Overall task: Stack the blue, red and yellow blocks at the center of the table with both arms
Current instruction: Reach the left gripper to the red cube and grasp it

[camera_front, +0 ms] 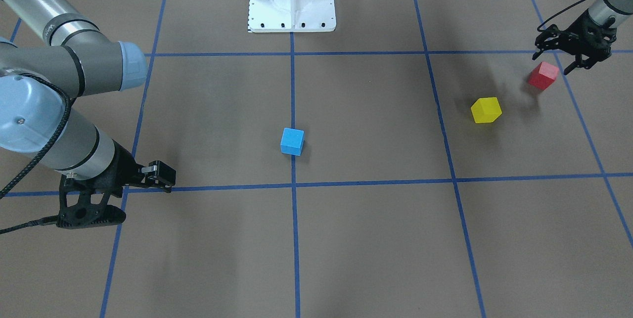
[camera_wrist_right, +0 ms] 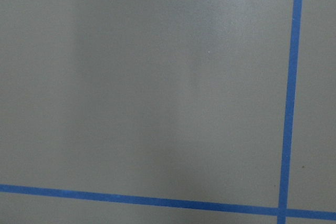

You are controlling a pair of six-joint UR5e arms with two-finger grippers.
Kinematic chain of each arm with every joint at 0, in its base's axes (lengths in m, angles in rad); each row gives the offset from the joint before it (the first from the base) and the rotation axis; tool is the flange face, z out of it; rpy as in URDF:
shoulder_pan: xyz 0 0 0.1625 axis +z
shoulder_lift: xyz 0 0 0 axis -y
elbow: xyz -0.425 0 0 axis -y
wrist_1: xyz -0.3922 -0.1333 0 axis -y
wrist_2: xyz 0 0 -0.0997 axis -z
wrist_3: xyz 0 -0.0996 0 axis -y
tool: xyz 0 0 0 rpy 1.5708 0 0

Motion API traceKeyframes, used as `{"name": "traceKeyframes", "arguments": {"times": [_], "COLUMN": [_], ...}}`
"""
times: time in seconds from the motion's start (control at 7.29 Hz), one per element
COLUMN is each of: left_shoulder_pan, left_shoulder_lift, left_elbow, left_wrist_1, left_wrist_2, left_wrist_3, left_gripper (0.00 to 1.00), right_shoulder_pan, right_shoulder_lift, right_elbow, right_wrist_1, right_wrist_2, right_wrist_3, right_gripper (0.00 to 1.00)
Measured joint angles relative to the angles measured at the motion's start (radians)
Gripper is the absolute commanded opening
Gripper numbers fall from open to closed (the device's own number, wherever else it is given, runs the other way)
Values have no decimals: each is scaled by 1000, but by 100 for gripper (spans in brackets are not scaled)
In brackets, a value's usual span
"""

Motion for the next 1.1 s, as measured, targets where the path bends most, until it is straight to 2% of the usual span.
{"name": "traceKeyframes", "arguments": {"times": [0.82,0.96,1.1], "left_shoulder_pan": [9,9,11], "left_shoulder_lift": [-26,-33,-36], "left_elbow": [62,69,73], "left_wrist_1": [8,10,11], "left_wrist_2": [20,20,20], "left_wrist_3": [5,2,-2], "left_gripper": [99,93,65], "right_shoulder_pan": [-2,-2,-2], "right_shoulder_lift": [-6,-8,-10], "right_elbow": [-2,-2,-2], "right_wrist_1": [0,0,0], "right_wrist_2": [0,0,0], "right_wrist_3": [-1,-2,-2], "right_gripper": [99,99,99]}}
